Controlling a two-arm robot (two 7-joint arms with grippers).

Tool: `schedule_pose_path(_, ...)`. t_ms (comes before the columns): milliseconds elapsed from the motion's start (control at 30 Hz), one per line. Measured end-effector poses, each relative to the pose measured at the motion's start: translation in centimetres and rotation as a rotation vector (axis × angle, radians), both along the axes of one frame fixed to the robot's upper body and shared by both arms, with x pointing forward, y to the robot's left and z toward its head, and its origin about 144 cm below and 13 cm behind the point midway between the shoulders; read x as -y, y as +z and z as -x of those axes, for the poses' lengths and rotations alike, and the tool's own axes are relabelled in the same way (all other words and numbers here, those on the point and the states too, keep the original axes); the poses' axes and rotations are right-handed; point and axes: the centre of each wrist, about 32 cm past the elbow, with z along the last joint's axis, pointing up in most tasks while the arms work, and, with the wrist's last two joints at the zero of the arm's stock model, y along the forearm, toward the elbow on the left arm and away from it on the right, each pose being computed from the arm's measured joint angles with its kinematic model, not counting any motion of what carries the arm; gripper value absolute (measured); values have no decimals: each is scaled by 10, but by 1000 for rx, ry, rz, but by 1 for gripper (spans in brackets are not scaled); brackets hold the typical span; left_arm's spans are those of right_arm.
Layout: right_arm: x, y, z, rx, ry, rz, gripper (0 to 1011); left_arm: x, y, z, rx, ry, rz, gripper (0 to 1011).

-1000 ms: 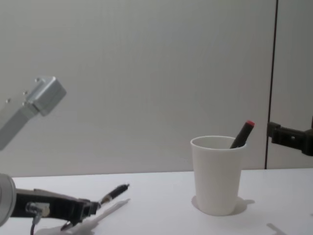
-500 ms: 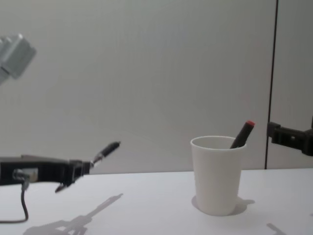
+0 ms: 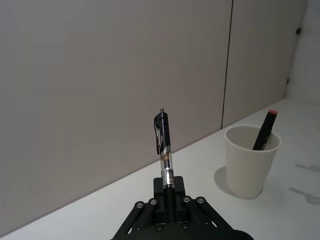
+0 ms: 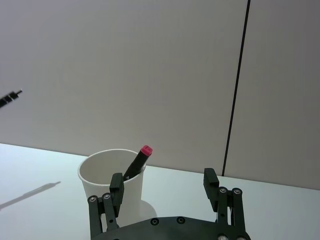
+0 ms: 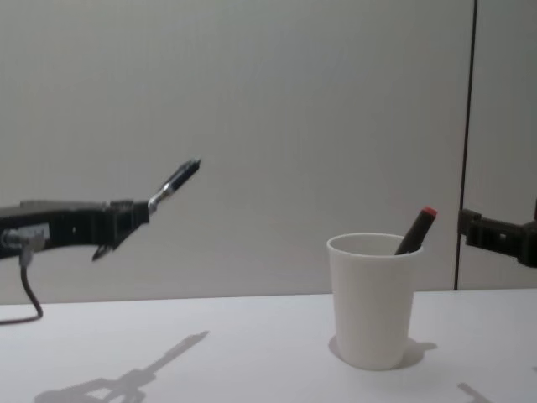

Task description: Place the pen into the pen holder.

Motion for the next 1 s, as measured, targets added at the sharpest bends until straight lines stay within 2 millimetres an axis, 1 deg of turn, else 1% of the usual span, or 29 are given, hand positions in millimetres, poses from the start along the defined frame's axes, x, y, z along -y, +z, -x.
schedule_pose_path(233,0,0,0,0,0,0,1002,4,8,2,78,-71,45,115)
schedule_pose_path(500,0,0,0,0,0,0,1002,12,16,2,121,-157,70,116)
schedule_pose_path(800,0,0,0,0,0,0,1002,25,23,-1,141,-288,79,116)
schedule_pose_path(1000,0,0,0,0,0,0,1002,37,28,-5,139,-373,71,116)
